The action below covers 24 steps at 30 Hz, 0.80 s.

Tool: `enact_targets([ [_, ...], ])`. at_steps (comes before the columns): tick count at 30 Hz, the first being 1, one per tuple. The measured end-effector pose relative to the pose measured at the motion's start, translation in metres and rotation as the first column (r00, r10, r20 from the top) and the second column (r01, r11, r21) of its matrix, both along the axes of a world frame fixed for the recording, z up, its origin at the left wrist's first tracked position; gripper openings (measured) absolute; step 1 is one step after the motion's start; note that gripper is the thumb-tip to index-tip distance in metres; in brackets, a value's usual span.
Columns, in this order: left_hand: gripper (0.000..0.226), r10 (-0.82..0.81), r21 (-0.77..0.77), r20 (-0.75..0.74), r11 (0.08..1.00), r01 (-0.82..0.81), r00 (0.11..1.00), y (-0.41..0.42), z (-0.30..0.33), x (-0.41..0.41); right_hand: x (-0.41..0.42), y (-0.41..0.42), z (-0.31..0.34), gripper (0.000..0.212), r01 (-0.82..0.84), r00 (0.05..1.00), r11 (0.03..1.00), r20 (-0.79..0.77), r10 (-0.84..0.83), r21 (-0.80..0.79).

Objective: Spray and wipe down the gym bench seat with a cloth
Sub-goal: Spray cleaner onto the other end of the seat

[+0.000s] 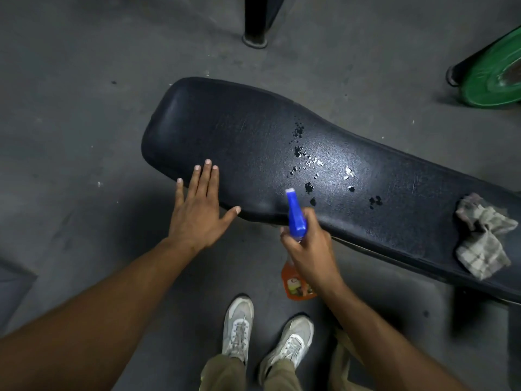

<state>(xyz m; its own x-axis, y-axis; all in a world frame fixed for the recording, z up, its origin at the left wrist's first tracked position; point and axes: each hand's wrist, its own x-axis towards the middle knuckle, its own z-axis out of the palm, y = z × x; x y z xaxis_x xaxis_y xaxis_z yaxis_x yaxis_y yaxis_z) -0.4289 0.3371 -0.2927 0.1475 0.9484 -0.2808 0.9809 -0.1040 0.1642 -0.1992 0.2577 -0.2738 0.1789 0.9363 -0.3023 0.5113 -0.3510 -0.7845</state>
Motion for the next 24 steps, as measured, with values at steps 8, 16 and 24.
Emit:
enact_targets([
  [8, 0.099, 0.032, -0.056, 0.008, 0.998, -0.031, 0.999, 0.004, -0.001, -0.015, -0.025, -0.010, -0.001, 0.026, -0.124, 0.991, 0.992, -0.046, 0.124, 0.004],
  [16, 0.101, 0.024, -0.082, 0.034, 0.996, -0.021, 0.999, 0.003, 0.001, -0.014, 0.005, -0.051, -0.009, 0.023, 0.028, 0.999, 0.998, -0.027, -0.030, -0.062],
  [24, 0.101, 0.027, -0.097, 0.039, 0.995, -0.023, 0.999, 0.005, 0.000, -0.013, 0.013, -0.037, -0.001, 0.025, 0.041, 0.999, 0.998, -0.003, -0.041, -0.041],
])
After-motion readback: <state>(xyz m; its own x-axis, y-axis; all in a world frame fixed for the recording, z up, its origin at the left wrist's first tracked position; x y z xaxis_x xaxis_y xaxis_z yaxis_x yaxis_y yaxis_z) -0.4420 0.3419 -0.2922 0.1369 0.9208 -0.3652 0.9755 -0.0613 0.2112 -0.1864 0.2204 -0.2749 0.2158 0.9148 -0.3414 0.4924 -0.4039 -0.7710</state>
